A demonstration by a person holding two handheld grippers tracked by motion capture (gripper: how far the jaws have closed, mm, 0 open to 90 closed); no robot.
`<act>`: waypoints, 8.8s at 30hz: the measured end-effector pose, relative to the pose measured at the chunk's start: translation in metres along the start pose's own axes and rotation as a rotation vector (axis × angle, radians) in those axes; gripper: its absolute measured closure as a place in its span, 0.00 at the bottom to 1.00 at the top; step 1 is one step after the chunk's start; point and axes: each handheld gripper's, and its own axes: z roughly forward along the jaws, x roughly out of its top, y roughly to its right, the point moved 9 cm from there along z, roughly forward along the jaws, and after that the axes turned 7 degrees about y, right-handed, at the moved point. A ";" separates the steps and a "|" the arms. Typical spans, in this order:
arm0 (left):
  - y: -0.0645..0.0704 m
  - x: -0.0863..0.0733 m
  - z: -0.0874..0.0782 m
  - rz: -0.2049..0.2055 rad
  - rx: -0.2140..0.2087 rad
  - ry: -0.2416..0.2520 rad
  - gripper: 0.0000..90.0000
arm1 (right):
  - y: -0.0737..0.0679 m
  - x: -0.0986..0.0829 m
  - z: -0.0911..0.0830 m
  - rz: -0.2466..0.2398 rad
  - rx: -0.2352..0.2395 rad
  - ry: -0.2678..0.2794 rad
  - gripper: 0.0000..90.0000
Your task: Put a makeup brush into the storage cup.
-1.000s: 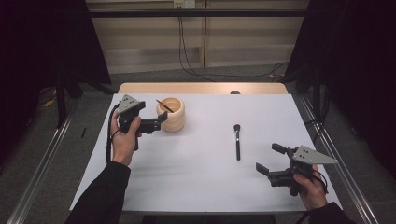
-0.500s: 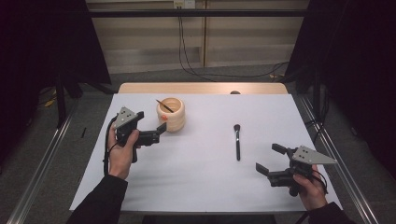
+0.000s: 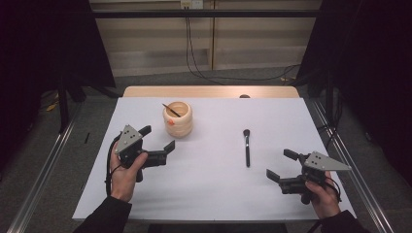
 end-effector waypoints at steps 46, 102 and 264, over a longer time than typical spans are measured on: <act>0.028 -0.044 -0.057 0.024 0.009 0.006 0.02 | 0.002 0.000 -0.001 0.001 -0.011 0.009 0.03; 0.024 -0.047 -0.056 -0.023 -0.014 -0.001 0.02 | 0.031 0.053 0.073 -0.073 -0.040 0.010 0.04; 0.018 -0.055 -0.054 -0.017 -0.007 -0.039 0.02 | 0.068 -0.042 0.148 0.150 -0.098 -1.076 0.89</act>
